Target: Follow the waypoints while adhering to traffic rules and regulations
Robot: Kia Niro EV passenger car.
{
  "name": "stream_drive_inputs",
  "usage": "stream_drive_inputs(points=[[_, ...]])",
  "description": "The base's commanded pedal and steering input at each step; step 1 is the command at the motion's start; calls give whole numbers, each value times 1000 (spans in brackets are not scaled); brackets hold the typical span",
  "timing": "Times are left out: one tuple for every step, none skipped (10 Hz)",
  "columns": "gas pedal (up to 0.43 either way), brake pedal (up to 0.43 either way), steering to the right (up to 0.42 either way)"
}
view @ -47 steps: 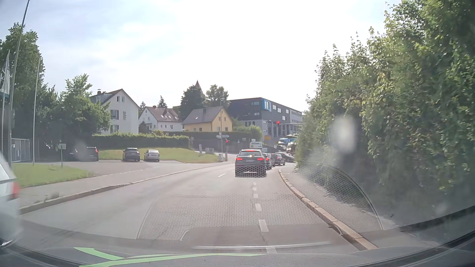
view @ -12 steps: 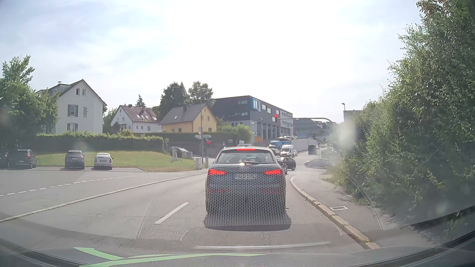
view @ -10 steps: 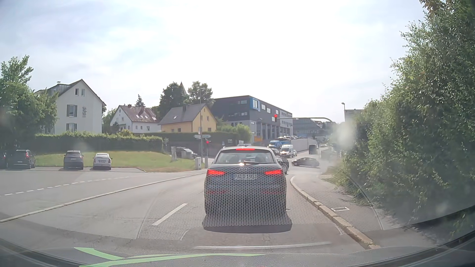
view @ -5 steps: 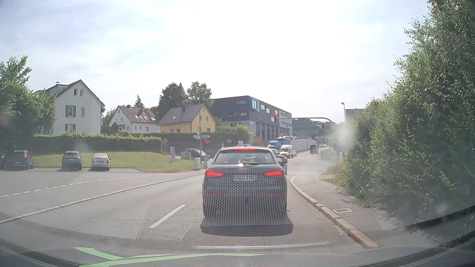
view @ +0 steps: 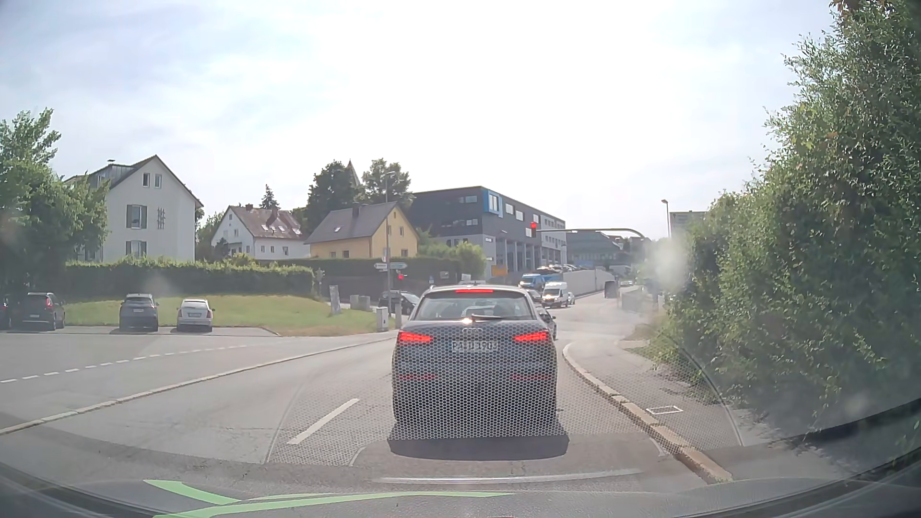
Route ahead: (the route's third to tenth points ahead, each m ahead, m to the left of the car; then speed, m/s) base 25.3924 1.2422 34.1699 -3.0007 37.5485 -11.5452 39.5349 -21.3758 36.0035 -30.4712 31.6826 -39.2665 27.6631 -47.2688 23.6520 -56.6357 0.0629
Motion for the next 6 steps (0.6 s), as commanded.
stream_drive_inputs(points=[[0,238,40],[0,268,40],[0,274,40],[0,274,40],[0,274,40],[0,274,40]])
